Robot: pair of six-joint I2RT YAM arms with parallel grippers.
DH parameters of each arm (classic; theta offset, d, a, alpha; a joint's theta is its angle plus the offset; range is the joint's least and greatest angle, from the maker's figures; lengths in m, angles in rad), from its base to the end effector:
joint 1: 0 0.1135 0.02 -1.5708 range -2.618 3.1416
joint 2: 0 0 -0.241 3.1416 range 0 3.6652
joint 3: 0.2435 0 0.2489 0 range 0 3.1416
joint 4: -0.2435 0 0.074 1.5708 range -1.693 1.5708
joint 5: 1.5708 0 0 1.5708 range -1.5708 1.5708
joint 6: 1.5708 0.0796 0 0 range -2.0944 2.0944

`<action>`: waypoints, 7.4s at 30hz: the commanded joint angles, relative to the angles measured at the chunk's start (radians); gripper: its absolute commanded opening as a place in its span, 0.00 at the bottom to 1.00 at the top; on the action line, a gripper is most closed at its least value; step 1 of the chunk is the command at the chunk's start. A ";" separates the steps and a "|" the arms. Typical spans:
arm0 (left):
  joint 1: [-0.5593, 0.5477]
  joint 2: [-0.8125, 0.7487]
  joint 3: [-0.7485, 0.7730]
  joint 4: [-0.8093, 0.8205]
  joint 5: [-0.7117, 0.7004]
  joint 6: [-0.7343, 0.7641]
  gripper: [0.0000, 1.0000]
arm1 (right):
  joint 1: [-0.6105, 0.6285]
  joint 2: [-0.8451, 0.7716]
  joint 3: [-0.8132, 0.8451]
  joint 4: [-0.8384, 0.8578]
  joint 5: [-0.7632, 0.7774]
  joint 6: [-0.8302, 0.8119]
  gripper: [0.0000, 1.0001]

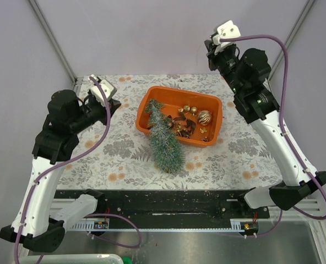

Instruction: Decorate the small christmas tree

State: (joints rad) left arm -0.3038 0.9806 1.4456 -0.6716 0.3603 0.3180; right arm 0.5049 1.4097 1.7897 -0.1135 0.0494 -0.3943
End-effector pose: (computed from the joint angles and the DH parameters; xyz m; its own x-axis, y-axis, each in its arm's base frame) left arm 0.2017 -0.0927 0.4452 0.0046 0.3052 -0.9523 0.6399 0.7309 0.2373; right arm 0.2920 0.1569 0.5371 0.3824 -0.2271 -0.8957 -0.3190 0.8773 -0.3586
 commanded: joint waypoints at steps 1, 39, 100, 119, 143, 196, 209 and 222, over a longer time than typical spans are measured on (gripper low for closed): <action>0.006 -0.071 -0.109 0.007 -0.015 -0.019 0.12 | 0.003 -0.066 -0.096 0.009 -0.046 0.000 0.00; 0.040 0.570 0.334 0.452 0.632 -0.313 0.94 | 0.004 -0.046 0.034 0.021 -0.364 0.054 0.00; 0.025 0.302 0.055 0.207 0.310 0.064 0.00 | 0.032 0.060 0.073 0.038 -0.125 -0.115 0.00; 0.040 0.018 -0.175 -0.012 0.344 0.024 0.00 | 0.032 0.051 -0.050 0.040 -0.120 -0.067 0.00; 0.038 0.059 -0.459 0.133 0.319 -0.180 0.38 | 0.032 0.109 -0.177 0.089 -0.054 -0.123 0.00; -0.051 0.414 -0.754 0.530 -0.087 -0.020 0.66 | 0.020 0.077 -0.317 0.213 0.018 -0.130 0.00; -0.063 0.388 -0.737 0.419 -0.084 0.010 0.64 | 0.017 0.090 -0.303 0.207 0.024 -0.150 0.00; -0.051 0.201 -0.703 0.267 -0.024 -0.046 0.66 | 0.011 0.163 -0.240 0.204 0.012 -0.132 0.00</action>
State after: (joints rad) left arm -0.3618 1.2194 0.6888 -0.3622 0.2985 0.3008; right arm 0.5224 1.5490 1.4940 0.0498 0.0624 -0.5343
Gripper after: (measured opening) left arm 0.657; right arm 0.018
